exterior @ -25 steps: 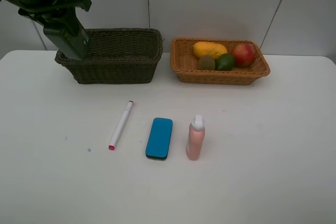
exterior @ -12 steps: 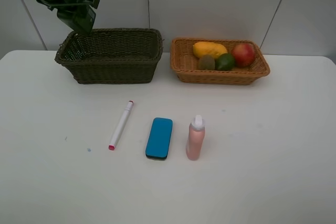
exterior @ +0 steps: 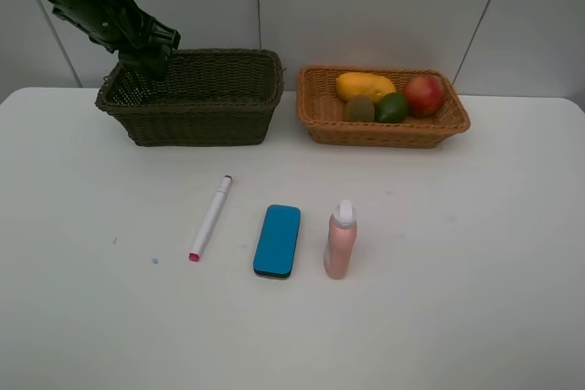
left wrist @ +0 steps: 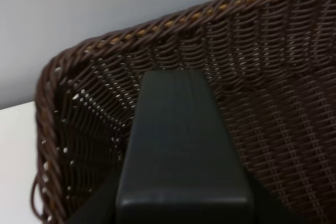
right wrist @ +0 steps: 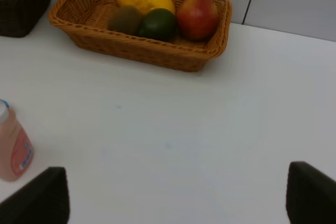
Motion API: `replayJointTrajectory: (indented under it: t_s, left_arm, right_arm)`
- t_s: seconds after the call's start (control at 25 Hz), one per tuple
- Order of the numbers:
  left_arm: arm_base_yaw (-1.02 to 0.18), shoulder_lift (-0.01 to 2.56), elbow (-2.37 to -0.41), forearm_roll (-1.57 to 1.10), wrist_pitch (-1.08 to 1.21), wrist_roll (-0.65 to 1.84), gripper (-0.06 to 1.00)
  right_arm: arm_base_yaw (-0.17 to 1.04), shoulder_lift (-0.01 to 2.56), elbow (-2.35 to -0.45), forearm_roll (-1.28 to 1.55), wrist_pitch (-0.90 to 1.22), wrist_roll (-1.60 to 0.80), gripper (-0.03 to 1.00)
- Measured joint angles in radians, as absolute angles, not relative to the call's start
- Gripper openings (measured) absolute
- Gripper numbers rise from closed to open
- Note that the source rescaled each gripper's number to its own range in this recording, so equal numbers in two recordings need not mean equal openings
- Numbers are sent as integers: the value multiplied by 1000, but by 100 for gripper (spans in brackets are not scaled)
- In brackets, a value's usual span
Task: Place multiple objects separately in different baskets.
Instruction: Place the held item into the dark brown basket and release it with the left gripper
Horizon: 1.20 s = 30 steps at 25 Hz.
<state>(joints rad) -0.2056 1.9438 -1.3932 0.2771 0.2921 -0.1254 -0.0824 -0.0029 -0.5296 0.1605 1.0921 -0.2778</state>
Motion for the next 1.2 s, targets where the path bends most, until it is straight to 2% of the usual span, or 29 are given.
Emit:
replayJointTrajectory:
  t_s: [0.32,1.2]
  left_arm:
    - [-206,2016,-1393,266,237,-125,36]
    - [-206,2021,-1393,263,228,-114,36]
  right_arm:
    - [-82,-3,-530,161,1092,-278,100]
    - [-82,-3,-530,161,1092,-278,100]
